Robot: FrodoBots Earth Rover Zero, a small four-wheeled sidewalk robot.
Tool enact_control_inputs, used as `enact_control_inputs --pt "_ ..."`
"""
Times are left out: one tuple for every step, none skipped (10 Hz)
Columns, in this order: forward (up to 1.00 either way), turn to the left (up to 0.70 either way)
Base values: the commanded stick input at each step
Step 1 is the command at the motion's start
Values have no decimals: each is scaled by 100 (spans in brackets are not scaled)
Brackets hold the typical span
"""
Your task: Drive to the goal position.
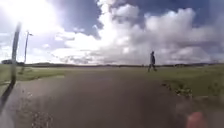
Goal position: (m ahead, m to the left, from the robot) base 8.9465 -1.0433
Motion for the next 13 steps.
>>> enact_control_inputs --pt "85 0" --pt "85 0" --pt "85 0" --pt "85 0" --pt "85 0" --pt "85 0" --pt "85 0" --pt "85 0" --pt "85 0" --pt "85 0" --pt "85 0" --pt "85 0" --pt "85 0"
